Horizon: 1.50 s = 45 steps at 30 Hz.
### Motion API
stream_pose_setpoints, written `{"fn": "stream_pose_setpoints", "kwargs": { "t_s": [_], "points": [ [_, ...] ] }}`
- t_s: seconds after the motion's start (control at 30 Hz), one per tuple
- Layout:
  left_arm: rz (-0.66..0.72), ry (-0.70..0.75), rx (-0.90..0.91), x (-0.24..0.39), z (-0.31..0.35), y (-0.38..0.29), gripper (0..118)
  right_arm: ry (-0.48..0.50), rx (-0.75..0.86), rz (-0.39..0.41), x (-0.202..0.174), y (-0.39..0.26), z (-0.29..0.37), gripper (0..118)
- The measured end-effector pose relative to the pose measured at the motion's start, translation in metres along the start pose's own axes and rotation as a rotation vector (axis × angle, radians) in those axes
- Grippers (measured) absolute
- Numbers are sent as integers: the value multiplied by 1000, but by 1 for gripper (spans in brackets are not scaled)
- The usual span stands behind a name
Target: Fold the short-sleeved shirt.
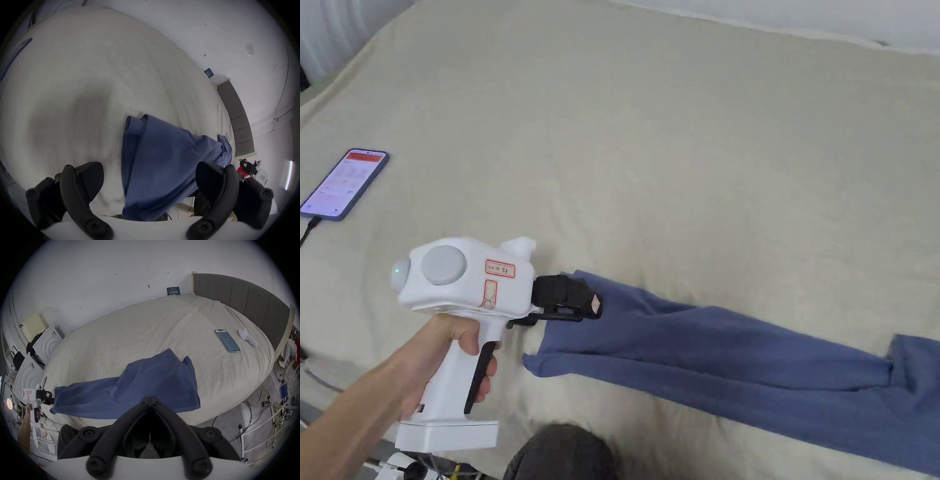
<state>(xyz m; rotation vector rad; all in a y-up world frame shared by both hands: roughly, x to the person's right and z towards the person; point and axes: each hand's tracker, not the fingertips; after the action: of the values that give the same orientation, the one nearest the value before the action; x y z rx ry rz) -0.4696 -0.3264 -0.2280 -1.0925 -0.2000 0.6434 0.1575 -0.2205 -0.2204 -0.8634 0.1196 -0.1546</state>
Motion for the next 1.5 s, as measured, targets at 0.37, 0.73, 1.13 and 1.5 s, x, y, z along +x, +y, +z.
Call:
{"fn": "stream_pose_setpoints", "kwargs": {
  "t_s": [0.37,0.73,1.13,1.5],
  "points": [
    [-83,-60,-59,-1,0,5,82,29,-22,11,-13,0,-11,0],
    [75,-49,30,-7,31,-1,5,47,0,22,-26,4,3,0],
    [56,164,53,-3,80,9,5,80,26,0,-20,6,14,0],
    [-203,402,102,135,88,11,5,92,52,81,-14,7,27,0]
  ]
}}
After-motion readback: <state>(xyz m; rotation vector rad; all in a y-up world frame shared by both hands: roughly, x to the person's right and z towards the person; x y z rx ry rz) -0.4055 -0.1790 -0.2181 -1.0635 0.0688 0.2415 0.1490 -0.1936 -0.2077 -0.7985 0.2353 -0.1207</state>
